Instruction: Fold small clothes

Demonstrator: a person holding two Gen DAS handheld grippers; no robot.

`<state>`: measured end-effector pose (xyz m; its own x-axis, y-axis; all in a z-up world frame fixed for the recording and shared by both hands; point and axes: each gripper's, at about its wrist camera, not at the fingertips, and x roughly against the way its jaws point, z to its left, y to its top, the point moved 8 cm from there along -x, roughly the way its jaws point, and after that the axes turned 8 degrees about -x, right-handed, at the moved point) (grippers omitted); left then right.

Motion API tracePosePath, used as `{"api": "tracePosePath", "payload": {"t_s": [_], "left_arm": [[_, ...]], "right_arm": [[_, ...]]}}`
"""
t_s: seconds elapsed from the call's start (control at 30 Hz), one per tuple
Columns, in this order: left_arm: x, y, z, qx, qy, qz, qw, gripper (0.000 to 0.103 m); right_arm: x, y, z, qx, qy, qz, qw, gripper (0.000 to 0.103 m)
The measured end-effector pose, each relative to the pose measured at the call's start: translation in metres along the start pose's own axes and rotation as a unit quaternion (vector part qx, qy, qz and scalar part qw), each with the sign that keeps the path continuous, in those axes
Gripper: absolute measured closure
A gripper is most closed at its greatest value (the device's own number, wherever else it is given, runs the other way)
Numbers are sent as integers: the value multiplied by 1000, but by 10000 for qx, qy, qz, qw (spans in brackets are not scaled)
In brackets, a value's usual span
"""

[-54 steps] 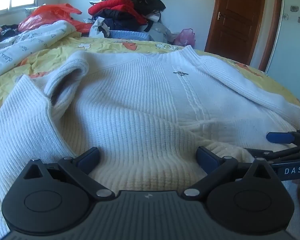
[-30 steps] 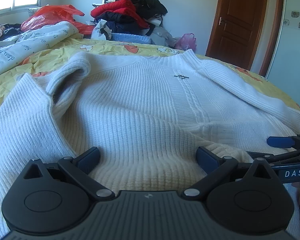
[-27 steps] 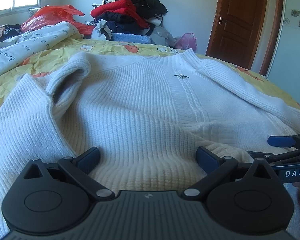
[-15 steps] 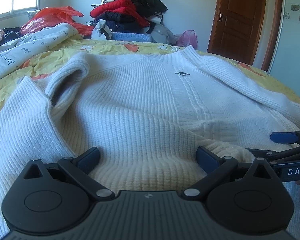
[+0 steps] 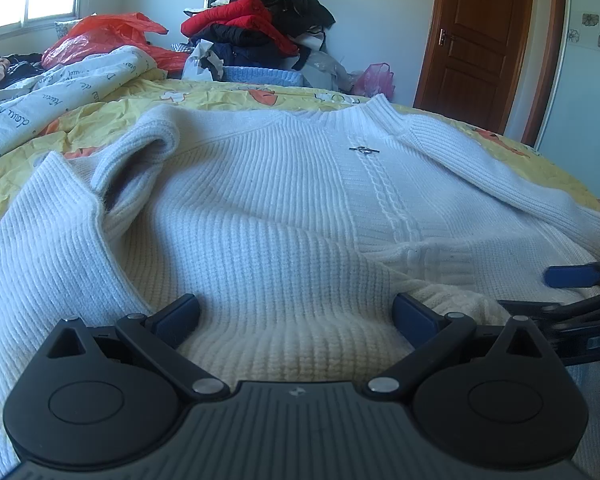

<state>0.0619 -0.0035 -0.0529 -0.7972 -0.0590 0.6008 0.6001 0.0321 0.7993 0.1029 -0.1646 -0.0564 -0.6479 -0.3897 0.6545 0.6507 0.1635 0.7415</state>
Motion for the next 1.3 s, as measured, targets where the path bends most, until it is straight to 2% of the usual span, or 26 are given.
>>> {"api": "tracePosePath", "payload": {"t_s": [0.07, 0.17, 0.27, 0.33, 0.4, 0.47, 0.57, 0.63, 0.73, 0.9, 1.0, 1.1, 1.13, 1.17, 1.2, 1.3], "left_arm": [[0, 0, 0, -6, 7, -1, 10000, 0], [1, 0, 0, -16, 19, -3, 10000, 0], [1, 0, 0, -18, 19, -2, 10000, 0], [1, 0, 0, -21, 26, -1, 10000, 0], [1, 0, 0, -18, 26, -2, 10000, 0], [1, 0, 0, -23, 32, 0, 10000, 0], [2, 1, 0, -13, 48, 9, 10000, 0], [3, 1, 1, 11, 50, 17, 10000, 0], [4, 2, 1, 53, 22, 20, 10000, 0], [5, 2, 5, 235, -123, 45, 9996, 0], [5, 1, 3, 136, -114, 165, 9997, 0], [9, 4, 5, 313, -107, 335, 9989, 0], [11, 7, 7, 475, -142, 368, 9981, 0], [15, 9, 8, 630, -194, 354, 9972, 0], [19, 14, 10, 795, -278, 288, 9960, 0], [37, 36, 7, 1180, -652, -96, 9908, 0]], "right_arm": [[15, 3, -5, 12, -14, -101, 9999, 1], [53, 7, -24, 370, -324, -685, 9964, 1], [84, 6, -59, 857, -990, -1066, 9856, 1], [100, 4, -93, 781, -1453, -989, 9813, 0], [113, 0, -131, 260, -1589, -720, 9843, 1], [124, -6, -172, -606, -1618, -445, 9839, 5], [130, -27, -223, -1932, -1504, -38, 9696, 14], [127, -46, -240, -2474, -1433, 300, 9578, 19], [120, -66, -250, -2848, -1354, 576, 9472, 19], [130, -77, -251, -3090, -1103, 470, 9435, 17], [133, -77, -253, -3379, -802, 397, 9369, 17], [132, -75, -249, -3658, -352, 347, 9294, 27], [130, -74, -246, -3711, -181, 368, 9277, 47], [128, -75, -243, -3835, -3, 432, 9225, 81], [126, -75, -242, -4017, 173, 484, 9143, 82], [133, -60, -232, -4374, 741, 136, 8961, 83]]}}
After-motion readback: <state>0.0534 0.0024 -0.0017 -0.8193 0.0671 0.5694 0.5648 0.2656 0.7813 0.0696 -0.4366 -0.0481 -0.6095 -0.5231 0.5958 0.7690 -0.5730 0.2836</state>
